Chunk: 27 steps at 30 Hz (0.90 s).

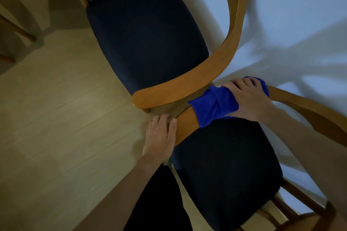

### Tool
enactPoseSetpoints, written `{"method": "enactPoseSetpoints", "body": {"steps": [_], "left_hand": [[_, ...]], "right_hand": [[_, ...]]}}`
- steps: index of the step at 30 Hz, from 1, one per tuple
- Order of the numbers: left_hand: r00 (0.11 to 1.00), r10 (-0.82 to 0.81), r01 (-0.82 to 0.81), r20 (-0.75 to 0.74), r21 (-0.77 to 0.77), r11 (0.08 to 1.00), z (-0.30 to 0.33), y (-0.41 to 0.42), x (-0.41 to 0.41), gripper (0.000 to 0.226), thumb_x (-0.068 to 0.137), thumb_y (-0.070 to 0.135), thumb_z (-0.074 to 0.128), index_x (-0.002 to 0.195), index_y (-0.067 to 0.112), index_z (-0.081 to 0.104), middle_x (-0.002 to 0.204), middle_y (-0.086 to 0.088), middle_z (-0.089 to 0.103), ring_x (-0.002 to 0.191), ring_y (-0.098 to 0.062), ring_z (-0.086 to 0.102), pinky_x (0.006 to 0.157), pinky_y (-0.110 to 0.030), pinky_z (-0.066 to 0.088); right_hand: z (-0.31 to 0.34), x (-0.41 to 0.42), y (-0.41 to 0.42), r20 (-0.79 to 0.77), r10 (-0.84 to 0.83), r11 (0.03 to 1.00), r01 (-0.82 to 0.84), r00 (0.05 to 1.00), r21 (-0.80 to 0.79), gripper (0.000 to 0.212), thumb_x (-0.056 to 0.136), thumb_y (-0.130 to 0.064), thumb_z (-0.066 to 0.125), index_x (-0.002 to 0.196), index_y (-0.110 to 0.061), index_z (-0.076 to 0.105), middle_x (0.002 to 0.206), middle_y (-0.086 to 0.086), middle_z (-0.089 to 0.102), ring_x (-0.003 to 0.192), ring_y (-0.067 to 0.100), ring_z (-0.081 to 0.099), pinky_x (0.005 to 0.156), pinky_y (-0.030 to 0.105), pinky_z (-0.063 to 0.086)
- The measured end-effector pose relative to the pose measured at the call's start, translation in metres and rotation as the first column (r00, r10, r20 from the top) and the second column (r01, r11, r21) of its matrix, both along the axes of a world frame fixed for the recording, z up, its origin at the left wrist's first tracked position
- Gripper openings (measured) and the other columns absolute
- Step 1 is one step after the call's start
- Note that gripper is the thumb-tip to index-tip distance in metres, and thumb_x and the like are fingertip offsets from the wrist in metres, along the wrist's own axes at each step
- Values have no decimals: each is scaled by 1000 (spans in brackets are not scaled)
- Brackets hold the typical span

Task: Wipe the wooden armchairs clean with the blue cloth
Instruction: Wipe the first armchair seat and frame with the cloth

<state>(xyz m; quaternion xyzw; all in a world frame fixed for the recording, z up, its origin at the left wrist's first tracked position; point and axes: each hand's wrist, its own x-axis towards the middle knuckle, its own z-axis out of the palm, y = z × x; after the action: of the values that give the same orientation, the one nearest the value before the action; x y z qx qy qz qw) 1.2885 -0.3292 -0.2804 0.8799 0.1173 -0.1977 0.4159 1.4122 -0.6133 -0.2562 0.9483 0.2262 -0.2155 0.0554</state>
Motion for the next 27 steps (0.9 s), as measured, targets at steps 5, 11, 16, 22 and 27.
{"method": "enactPoseSetpoints", "body": {"steps": [5,11,16,22,27], "left_hand": [[995,-54,45,84,96,994,6,-7,-15,61,89,60,30,136,21,34,135,2,37,119,-12,38,100,-35,37],[991,1,-15,131,110,994,21,-1,-34,61,88,58,32,135,20,38,134,1,41,119,-15,42,99,-32,34],[978,105,-138,179,187,973,25,-4,-31,57,91,55,28,131,17,44,132,-2,45,120,-19,39,98,-34,27],[977,-56,-17,205,338,941,28,-43,0,72,81,48,51,142,13,32,139,-9,40,125,-26,38,103,-48,32],[900,-315,156,301,453,878,26,-81,33,80,74,53,55,139,11,36,137,-8,40,125,-25,40,101,-41,34]], "right_hand": [[4,-11,35,-31,105,981,-109,994,-163,101,69,-72,68,141,-18,24,141,16,39,130,38,37,111,65,23],[-1,-65,132,-42,367,930,-365,929,36,88,65,-54,78,138,-21,39,137,15,47,130,38,41,111,66,15],[-12,-82,140,81,465,856,-471,882,214,67,81,-45,69,140,-25,45,138,8,51,130,29,43,116,55,14],[-14,-45,90,82,400,863,-405,913,302,90,70,-56,77,147,-30,37,143,2,47,134,25,39,118,46,16],[-17,-15,26,76,202,940,-215,977,265,92,74,-64,69,149,-36,25,145,-1,43,135,23,36,119,47,17]]}}
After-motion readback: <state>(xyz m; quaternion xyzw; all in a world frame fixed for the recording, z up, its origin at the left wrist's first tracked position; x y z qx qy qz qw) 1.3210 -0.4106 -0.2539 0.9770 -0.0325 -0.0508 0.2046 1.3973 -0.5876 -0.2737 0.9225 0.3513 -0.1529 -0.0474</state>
